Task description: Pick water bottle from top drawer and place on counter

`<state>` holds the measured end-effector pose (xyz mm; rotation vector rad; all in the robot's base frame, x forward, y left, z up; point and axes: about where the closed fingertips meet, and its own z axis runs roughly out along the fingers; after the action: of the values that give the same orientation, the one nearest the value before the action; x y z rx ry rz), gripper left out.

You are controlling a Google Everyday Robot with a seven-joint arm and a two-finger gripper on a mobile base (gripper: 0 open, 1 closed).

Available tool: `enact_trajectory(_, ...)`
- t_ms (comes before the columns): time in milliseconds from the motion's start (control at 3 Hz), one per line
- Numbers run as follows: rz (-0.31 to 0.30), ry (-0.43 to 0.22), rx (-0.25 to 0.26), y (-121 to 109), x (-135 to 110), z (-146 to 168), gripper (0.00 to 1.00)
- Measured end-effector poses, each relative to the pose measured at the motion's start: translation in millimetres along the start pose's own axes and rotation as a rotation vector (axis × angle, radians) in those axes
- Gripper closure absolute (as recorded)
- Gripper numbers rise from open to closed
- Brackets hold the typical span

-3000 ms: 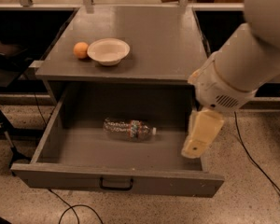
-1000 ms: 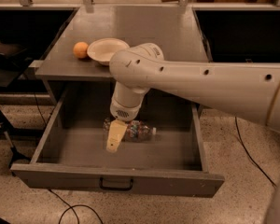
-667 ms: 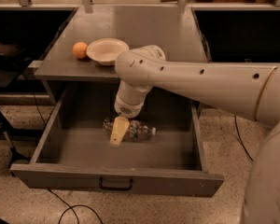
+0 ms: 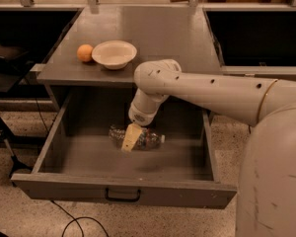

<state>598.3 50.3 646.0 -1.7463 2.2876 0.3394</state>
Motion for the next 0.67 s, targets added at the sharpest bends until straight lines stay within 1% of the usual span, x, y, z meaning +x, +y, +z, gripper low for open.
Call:
enact_trajectory(333, 0.002, -0.042, -0.028, -4.4, 7.3, 18.3, 0.0)
enact_trajectory(667, 0.003, -0.114, -0.033, 0.8, 11.6, 20.0, 0.14)
